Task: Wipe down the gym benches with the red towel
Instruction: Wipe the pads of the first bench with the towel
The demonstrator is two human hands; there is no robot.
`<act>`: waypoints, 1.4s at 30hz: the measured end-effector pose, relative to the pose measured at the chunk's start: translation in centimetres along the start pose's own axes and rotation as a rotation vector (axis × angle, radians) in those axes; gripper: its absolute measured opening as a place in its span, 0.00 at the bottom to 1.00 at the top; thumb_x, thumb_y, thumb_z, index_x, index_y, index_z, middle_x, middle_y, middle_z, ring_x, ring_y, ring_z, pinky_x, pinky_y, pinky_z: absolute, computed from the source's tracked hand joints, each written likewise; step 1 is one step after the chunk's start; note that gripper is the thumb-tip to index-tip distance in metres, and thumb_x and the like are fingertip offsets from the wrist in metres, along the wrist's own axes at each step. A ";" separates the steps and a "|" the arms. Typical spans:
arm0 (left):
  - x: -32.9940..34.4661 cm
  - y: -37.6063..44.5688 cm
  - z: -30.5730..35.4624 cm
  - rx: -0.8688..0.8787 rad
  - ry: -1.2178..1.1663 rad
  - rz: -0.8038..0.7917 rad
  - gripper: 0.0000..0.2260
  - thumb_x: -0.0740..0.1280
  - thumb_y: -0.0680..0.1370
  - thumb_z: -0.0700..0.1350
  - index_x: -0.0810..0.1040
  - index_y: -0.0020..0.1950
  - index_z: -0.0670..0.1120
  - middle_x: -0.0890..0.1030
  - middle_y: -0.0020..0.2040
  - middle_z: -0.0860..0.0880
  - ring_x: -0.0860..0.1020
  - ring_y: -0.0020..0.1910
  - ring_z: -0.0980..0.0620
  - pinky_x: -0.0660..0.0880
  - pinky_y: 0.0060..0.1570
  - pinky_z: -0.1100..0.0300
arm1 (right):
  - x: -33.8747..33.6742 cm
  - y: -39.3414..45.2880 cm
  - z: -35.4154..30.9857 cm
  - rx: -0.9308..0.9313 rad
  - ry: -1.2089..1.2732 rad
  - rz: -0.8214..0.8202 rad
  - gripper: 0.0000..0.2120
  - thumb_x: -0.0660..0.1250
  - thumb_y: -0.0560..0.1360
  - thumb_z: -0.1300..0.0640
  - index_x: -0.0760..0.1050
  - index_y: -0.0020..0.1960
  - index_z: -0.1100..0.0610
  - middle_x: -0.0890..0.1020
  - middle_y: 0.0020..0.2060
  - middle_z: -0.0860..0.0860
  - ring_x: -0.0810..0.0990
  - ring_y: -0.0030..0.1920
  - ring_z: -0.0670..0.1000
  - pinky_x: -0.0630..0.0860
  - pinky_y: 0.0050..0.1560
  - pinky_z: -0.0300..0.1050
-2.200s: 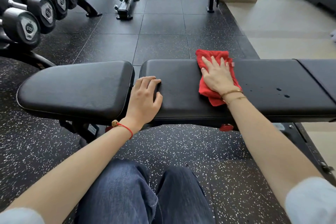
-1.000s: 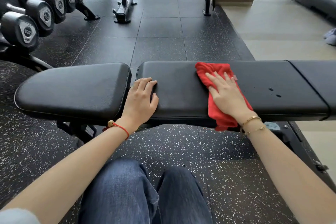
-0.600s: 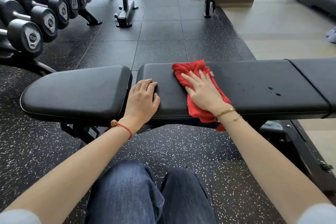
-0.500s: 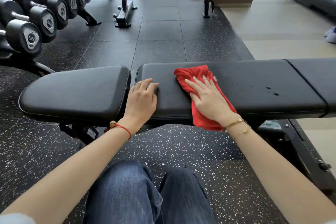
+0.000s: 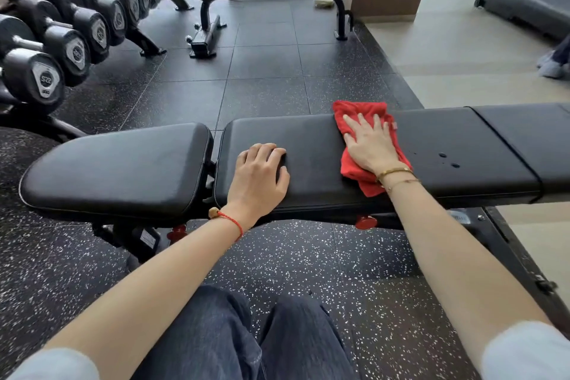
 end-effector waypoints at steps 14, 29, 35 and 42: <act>-0.3 -0.2 -0.3 0.006 -0.021 -0.026 0.18 0.60 0.77 0.48 0.75 0.66 0.48 0.76 0.65 0.50 0.71 0.67 0.48 0.65 0.67 0.51 | -0.9 -6.0 3.7 -0.156 0.044 0.062 0.23 0.56 0.82 0.52 0.59 0.77 0.45 0.60 0.77 0.50 0.52 0.78 0.58 0.41 0.77 0.56; 1.1 3.0 4.3 -0.055 -0.103 -0.077 0.21 0.59 0.78 0.50 0.72 0.70 0.46 0.73 0.69 0.48 0.66 0.70 0.47 0.62 0.69 0.51 | 0.2 0.3 -1.2 -0.076 0.063 0.004 0.24 0.52 0.82 0.50 0.55 0.78 0.43 0.55 0.78 0.50 0.46 0.79 0.58 0.36 0.76 0.54; 2.3 3.0 6.2 -0.035 -0.117 -0.101 0.21 0.58 0.78 0.50 0.71 0.70 0.45 0.72 0.70 0.47 0.66 0.71 0.45 0.61 0.70 0.48 | -0.2 0.1 -1.2 -0.068 0.069 0.042 0.24 0.53 0.82 0.50 0.56 0.77 0.43 0.56 0.78 0.49 0.48 0.79 0.56 0.37 0.76 0.52; 3.1 2.2 8.0 -0.036 -0.101 -0.112 0.22 0.58 0.78 0.49 0.71 0.71 0.46 0.71 0.70 0.46 0.66 0.71 0.44 0.58 0.72 0.43 | -0.1 0.2 -1.0 -0.077 0.075 0.050 0.24 0.53 0.82 0.50 0.56 0.77 0.44 0.57 0.78 0.49 0.48 0.79 0.56 0.37 0.76 0.52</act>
Point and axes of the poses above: each hand's wrist, its own y-axis towards the middle knuckle, its own x-axis out of the palm, z = x × y, the point moved 6 cm from there along y, towards the middle knuckle
